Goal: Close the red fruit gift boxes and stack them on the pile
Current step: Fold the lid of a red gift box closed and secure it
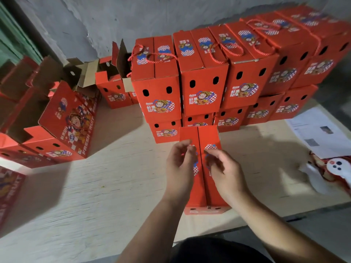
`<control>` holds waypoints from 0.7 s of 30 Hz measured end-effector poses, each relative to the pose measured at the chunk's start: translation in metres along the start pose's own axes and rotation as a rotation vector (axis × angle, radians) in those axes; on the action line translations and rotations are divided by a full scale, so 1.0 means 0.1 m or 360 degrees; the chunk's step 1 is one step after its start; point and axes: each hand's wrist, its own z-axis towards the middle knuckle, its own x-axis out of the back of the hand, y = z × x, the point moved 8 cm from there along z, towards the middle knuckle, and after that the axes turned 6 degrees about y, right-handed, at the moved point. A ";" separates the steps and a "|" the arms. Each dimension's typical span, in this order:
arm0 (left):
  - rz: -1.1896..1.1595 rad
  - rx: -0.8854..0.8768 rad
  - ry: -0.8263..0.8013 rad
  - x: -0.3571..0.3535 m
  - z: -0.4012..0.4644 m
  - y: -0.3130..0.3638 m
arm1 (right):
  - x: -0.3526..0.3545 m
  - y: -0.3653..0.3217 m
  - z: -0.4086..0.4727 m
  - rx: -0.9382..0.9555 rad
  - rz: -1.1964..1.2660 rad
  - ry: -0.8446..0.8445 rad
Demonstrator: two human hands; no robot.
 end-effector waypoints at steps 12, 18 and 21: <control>0.0913 -0.0924 -0.0343 0.06 -0.15 1.13 | -0.73 -0.44 -0.09 -0.0073 0.0039 -0.0677; 0.0769 -0.0495 0.0251 1.14 0.34 0.79 | -0.87 -0.98 0.29 -0.0489 0.0434 -0.0473; 0.0630 -0.0207 0.0173 1.43 0.49 0.43 | -0.99 -1.43 0.43 -0.0312 0.0513 -0.0617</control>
